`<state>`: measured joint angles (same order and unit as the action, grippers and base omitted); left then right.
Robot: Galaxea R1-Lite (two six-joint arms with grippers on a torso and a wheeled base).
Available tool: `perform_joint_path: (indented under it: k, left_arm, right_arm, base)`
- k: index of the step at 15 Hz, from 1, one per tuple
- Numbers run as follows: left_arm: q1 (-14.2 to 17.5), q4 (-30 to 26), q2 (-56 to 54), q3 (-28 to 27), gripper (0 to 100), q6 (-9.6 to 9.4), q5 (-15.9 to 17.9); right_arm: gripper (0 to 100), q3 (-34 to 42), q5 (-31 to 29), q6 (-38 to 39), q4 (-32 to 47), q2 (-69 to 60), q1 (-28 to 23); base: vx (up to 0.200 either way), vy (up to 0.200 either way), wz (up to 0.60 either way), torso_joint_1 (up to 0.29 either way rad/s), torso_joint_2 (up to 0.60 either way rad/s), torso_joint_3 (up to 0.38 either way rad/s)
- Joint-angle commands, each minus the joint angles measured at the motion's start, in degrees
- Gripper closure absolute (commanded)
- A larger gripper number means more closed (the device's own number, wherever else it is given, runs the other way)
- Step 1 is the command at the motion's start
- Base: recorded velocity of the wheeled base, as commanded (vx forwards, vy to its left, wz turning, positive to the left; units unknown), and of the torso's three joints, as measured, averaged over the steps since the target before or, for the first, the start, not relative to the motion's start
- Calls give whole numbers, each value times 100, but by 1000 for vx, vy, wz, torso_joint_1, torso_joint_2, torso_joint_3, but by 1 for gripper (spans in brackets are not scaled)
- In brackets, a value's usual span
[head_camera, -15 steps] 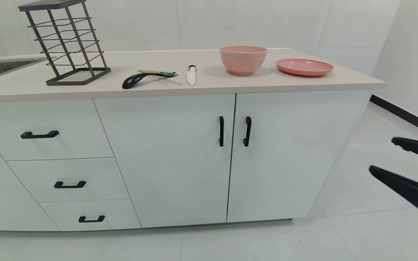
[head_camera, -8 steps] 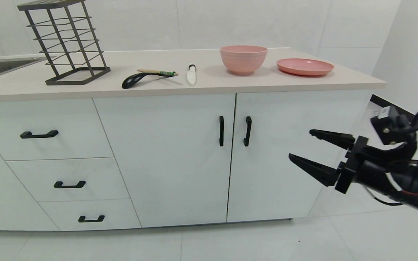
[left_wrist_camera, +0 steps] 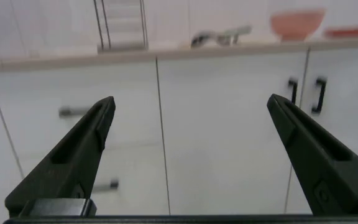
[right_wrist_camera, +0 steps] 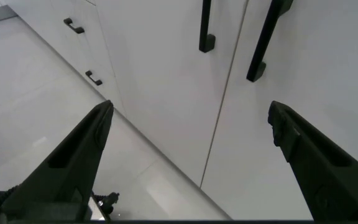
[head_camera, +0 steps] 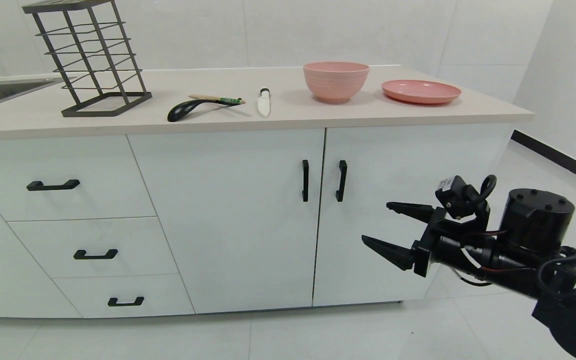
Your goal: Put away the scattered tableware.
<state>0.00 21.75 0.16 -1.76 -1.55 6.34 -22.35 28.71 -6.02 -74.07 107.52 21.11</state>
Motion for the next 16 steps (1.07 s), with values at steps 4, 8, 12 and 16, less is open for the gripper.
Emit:
perform_joint_path:
  k: [4, 8, 12, 16]
  left_arm:
    - [-264, -1630, 969, -1450, 0, -3, 1467]
    - [-352, -1533, 3271, -2250, 0, -346, 2803]
    - [-967, -830, 4888, -2031, 0, -1366, 2987]
    - [-2030, -241, 6022, -2162, 0, -1471, 2934]
  right_arm:
    - [0, -15, 135, 5, -275, 32, -125]
    - [0, -639, 970, -268, -292, 603, -626]
    - [0, -938, 1172, -540, -283, 1087, -688]
    - [0, -1501, 1137, -540, -283, 1447, -398]
  base:
    - [0, 0, 0, 0, 0, 0]
    - [0, 0, 0, 0, 0, 0]
    - [0, 0, 0, 0, 0, 0]
    - [0, 0, 0, 0, 0, 0]
